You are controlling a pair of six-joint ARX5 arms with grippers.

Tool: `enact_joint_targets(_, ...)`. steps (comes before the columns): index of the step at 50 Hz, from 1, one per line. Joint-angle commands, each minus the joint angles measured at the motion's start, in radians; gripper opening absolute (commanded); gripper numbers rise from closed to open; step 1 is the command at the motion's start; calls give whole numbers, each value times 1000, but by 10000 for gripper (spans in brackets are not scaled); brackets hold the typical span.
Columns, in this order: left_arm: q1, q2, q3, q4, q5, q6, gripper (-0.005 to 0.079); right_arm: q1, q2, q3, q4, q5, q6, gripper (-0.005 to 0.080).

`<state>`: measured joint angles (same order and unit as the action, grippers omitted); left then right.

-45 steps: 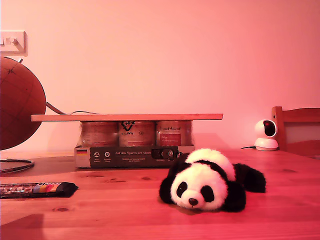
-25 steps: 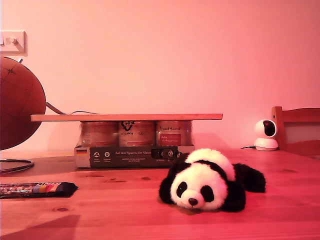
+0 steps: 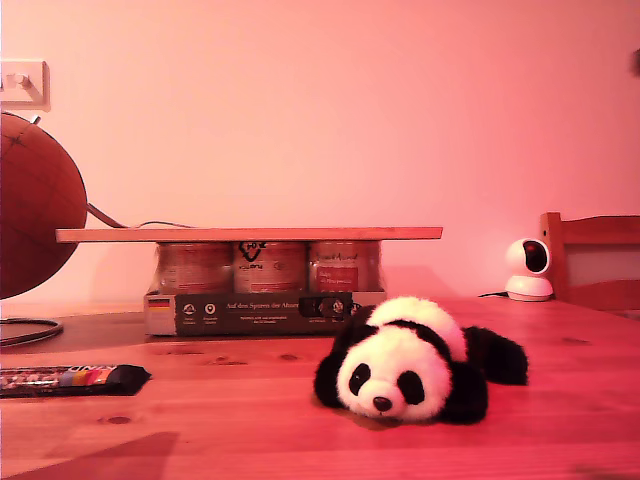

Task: Slide the snack bar to the right

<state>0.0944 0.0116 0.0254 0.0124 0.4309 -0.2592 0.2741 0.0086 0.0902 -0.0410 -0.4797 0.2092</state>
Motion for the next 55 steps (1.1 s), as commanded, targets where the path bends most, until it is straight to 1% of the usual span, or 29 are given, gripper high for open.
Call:
enact_joint_targets(1, -10, 34, 26, 9, 6, -3, -20, 47, 2, 0, 2, 8, -10, -12)
enact_joint_targets(4, -18, 64, 39, 8, 6, -3, -20, 98, 2, 0, -14, 9, -56, -12)
enact_joint_targets(9, -31, 134, 70, -5, 6, -2, -20, 178, 3, 0, -75, 31, -77, -12)
enact_joint_targets(13, -43, 204, 103, -26, 6, 31, -20, 232, 8, 0, -118, 65, -87, -12)
enact_joint_targets(18, -58, 303, 158, -71, 6, 80, -20, 286, 8, 0, -135, 115, -87, -12)
enact_joint_targets(20, -63, 346, 185, -88, 6, 141, -21, 299, 8, 0, -136, 127, -87, -12)
enact_joint_targets(25, -69, 470, 258, -134, -3, 253, -20, 320, 8, 0, -136, 138, -87, -12)
enact_joint_targets(31, -71, 646, 354, -189, -33, 409, -20, 327, 8, 0, -136, 150, -87, -12)
enact_joint_targets(33, -71, 708, 389, -206, -40, 426, -20, 327, 8, 0, -136, 150, -87, -12)
enact_joint_targets(34, -71, 739, 406, -214, -43, 476, -20, 327, 8, 0, -136, 150, -87, -12)
enact_joint_targets(38, -71, 859, 476, -251, -55, 537, -20, 327, 8, 0, -136, 150, -86, -12)
enact_joint_targets(39, -71, 889, 493, -258, -56, 537, -20, 327, 8, 0, -136, 150, -87, -12)
enact_joint_targets(42, -71, 973, 543, -279, -58, 596, -20, 327, 8, 0, -136, 150, -87, -12)
enact_joint_targets(49, -71, 1135, 642, -285, -64, 697, -20, 327, 8, 0, -136, 150, -86, -12)
enact_joint_targets(54, -72, 1236, 710, -306, -90, 715, -20, 327, 8, 0, -136, 150, -86, -12)
enact_joint_targets(55, -72, 1256, 724, -316, -95, 733, -20, 327, 8, 0, -136, 150, -86, -12)
